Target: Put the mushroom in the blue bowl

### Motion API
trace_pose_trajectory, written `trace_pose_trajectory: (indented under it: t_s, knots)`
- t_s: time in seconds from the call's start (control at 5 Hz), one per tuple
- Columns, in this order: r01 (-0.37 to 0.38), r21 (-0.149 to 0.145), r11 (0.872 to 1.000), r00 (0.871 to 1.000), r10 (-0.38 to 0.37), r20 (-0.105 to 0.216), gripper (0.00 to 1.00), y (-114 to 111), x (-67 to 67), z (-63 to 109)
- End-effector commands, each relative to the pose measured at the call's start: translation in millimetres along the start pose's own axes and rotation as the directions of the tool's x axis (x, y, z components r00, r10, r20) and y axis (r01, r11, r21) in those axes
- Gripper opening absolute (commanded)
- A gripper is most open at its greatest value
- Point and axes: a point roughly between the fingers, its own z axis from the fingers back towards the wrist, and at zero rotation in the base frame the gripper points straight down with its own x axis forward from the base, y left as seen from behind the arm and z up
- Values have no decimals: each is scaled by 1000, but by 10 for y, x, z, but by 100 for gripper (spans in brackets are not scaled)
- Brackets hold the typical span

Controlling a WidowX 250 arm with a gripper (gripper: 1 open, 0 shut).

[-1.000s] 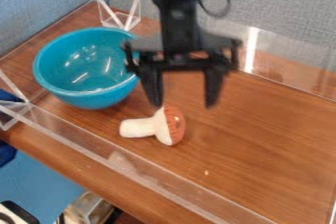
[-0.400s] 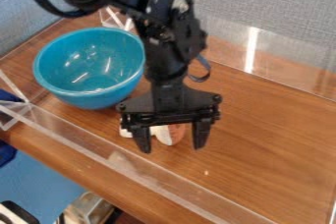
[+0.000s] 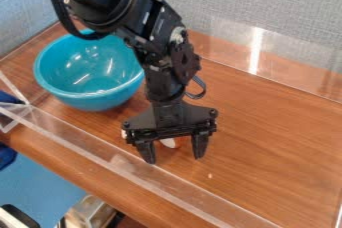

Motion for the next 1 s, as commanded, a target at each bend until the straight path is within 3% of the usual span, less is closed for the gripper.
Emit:
trace_pose_trajectory:
  t_s: [0.0,0.4,0.6,0.8]
  knots:
    - [-69,-4,998,997,70,22,0,19,61,97]
    - [-91,4,996,995,91,34,0,-88,-122,196]
    - [-103,7,995,994,102,42,0,-54,-116,366]
    - [-99,-17,995,993,100,54,0,-36,-71,711]
